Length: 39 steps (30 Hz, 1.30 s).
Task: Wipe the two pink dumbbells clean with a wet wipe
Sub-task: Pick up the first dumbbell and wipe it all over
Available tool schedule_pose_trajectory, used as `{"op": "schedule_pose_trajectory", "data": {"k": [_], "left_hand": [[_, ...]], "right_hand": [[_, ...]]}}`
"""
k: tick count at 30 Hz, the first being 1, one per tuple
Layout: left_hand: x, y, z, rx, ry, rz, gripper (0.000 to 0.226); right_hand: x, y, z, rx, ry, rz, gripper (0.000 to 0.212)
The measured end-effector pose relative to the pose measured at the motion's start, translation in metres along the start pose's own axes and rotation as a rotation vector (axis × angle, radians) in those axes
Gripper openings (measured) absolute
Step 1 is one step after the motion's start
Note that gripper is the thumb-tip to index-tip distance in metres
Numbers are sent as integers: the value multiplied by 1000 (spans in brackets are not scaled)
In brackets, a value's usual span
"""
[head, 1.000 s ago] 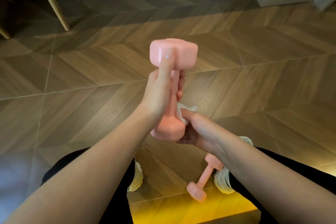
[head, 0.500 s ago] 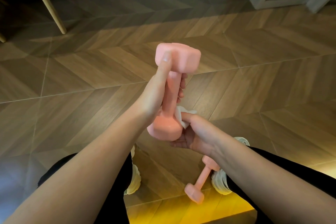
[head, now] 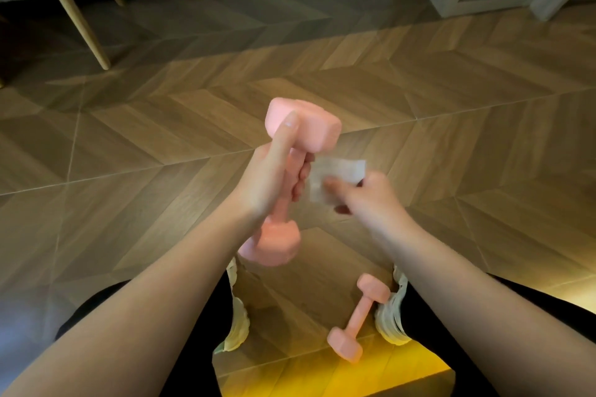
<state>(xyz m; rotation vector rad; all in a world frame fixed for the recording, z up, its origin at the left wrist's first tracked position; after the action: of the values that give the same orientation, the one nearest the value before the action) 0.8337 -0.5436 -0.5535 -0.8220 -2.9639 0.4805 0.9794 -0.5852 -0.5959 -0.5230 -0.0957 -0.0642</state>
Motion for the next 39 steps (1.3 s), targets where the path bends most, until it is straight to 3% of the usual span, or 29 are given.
{"op": "schedule_pose_trajectory", "data": {"k": [3, 6, 9, 12, 14, 17, 22, 24, 30, 34, 39], "left_hand": [[0, -5, 6, 55, 54, -8, 65], [-6, -6, 12, 86, 87, 9, 63], [-9, -5, 16, 75, 109, 18, 60], [-8, -1, 17, 39, 137, 15, 60], [-7, 0, 18, 2, 167, 25, 60], [-9, -1, 19, -39, 274, 63, 61], [-9, 2, 21, -26, 240, 43, 63], [-6, 3, 22, -8, 205, 25, 62], [-6, 0, 20, -59, 243, 100, 61], [-13, -4, 19, -56, 321, 188, 61], [-18, -3, 25, 10, 290, 186, 62]], "right_hand": [[29, 3, 20, 178, 207, -228, 10], [41, -3, 38, 320, 148, -296, 4], [35, -15, 43, 415, -31, -190, 18], [27, -21, 37, 427, -189, -17, 63], [27, -20, 36, 402, -246, 11, 75], [31, -15, 37, 387, -284, -55, 44], [32, -17, 40, 518, -221, -32, 40], [32, -17, 36, 551, -206, 64, 37], [26, -11, 36, 474, -43, 200, 36], [22, -9, 38, 496, -45, 220, 36], [20, -16, 39, 541, -58, 275, 37]]}}
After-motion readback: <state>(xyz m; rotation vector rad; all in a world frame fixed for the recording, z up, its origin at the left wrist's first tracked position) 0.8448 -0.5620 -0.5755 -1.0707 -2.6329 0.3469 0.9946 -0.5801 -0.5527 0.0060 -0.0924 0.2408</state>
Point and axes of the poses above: each hand's wrist, its own y-axis towards the middle knuckle, its own x-axis out of the back of the hand, z = x × y, the point moved 2 cm from there along y, towards the middle knuckle, and after that the axes turned 9 degrees about z, right-handed, at the moved point
